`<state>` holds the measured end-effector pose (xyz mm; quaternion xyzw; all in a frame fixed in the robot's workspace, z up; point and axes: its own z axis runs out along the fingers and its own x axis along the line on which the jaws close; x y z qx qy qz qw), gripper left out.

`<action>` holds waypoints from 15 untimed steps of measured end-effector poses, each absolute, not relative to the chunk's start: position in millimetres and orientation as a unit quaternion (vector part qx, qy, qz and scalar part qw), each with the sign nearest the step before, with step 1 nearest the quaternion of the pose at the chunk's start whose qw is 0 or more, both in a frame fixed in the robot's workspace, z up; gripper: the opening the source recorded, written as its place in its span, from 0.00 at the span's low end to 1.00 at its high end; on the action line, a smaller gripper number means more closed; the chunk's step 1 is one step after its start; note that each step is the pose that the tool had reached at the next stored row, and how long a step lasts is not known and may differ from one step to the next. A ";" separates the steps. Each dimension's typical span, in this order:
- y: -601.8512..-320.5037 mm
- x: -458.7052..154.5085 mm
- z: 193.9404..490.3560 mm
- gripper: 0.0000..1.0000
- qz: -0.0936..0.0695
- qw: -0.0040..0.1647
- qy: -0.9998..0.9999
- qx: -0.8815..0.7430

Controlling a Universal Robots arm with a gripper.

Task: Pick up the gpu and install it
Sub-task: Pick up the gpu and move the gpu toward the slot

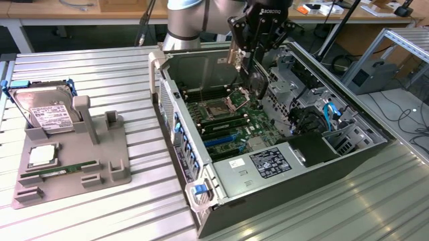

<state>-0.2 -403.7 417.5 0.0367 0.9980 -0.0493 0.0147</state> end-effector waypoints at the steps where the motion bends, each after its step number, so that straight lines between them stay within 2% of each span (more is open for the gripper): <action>1: -403.7 3.1 416.8 0.27 -0.049 0.015 0.998 0.037; 15: -403.7 58.4 408.1 0.27 -0.050 0.015 0.998 0.037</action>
